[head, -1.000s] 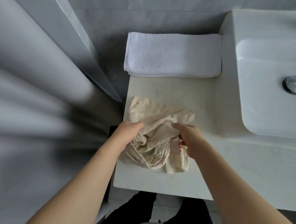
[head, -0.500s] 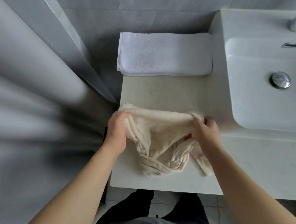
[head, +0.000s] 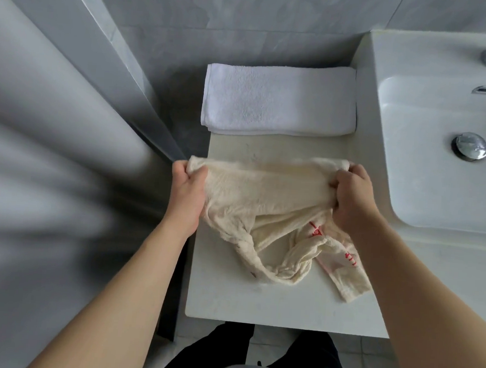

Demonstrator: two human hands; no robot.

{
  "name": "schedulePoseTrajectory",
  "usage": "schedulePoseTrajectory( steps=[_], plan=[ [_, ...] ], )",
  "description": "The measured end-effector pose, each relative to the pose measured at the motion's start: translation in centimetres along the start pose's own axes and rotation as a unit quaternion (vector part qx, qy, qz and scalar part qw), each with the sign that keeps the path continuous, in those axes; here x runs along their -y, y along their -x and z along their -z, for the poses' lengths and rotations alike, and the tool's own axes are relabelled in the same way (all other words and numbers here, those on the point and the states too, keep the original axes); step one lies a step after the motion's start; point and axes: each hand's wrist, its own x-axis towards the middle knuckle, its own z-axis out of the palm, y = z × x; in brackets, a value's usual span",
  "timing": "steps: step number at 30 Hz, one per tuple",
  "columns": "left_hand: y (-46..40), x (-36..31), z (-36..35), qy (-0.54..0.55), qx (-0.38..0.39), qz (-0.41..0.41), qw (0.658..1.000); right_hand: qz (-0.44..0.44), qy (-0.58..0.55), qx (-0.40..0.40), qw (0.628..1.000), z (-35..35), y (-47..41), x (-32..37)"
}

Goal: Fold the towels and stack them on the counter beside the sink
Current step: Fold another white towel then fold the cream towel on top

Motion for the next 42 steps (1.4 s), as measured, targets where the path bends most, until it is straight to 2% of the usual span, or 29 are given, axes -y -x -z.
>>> schedulePoseTrajectory(
  steps=[2,5,9,11,13,15,17,19,20,22,25,27,28,29,32,34,38,42],
  plan=[
    [-0.8,-1.7,-0.8,0.024,0.008,-0.056,0.998,0.012,-0.048,0.018,0.999,-0.6,-1.0,2.4],
    [-2.9,-4.8,-2.4,0.035,0.001,-0.124,0.992,0.078,-0.077,0.021,0.994,-1.5,-3.4,7.2],
    [-7.8,-9.5,-5.6,0.015,-0.058,-0.207,0.977,0.171,-0.007,-0.083,0.982,-3.5,-8.0,13.4],
    [-10.9,-10.1,-7.6,-0.066,-0.086,-0.225,0.968,0.209,0.086,-0.124,0.966,-5.0,-10.9,14.5],
    [-13.9,-8.8,-9.2,-0.202,-0.077,-0.179,0.960,0.197,0.293,-0.167,0.921,-6.5,-14.2,13.7],
    [-16.0,-6.3,-10.5,-0.346,-0.025,-0.120,0.930,0.166,0.484,-0.163,0.844,-8.3,-16.5,11.5],
    [-17.1,-4.7,-11.6,-0.421,-0.020,-0.120,0.899,0.234,0.572,-0.099,0.780,-10.0,-18.3,9.1],
    [-17.3,-4.5,-12.3,-0.436,-0.049,-0.133,0.889,0.305,0.618,-0.015,0.724,-10.7,-20.3,6.7],
    [-17.3,-4.6,-12.3,-0.436,-0.059,-0.129,0.888,0.314,0.629,0.021,0.711,-10.7,-21.2,5.6],
    [-17.6,-5.0,-12.1,-0.406,-0.051,-0.088,0.908,0.327,0.631,0.040,0.702,-10.4,-22.5,3.7],
    [-18.7,-5.8,-11.2,-0.220,-0.009,0.002,0.975,0.370,0.619,0.006,0.693,-10.1,-22.9,2.5],
    [-19.0,-6.3,-10.6,-0.104,-0.057,-0.009,0.993,0.386,0.605,-0.003,0.696,-10.0,-22.7,2.5],
    [-18.9,-6.4,-10.2,-0.101,-0.099,-0.033,0.989,0.391,0.601,-0.006,0.697,-10.0,-22.7,2.6],
    [-18.8,-6.3,-9.7,-0.143,-0.127,-0.054,0.980,0.393,0.601,-0.008,0.696,-10.0,-22.7,2.5],
    [-18.9,-6.6,-8.7,-0.259,-0.102,-0.011,0.960,0.397,0.607,-0.010,0.688,-10.0,-22.8,2.4],
    [-20.2,-7.6,-8.7,-0.240,-0.077,0.007,0.968,0.401,0.606,-0.016,0.687,-10.1,-23.0,2.6],
    [-23.2,-9.2,-10.2,-0.235,-0.057,-0.020,0.970,0.406,0.605,-0.026,0.684,-10.3,-23.3,2.5],
    [-23.9,-9.3,-11.7,-0.258,-0.104,-0.067,0.958,0.415,0.597,-0.039,0.685,-10.3,-23.4,2.5]
  ],
)
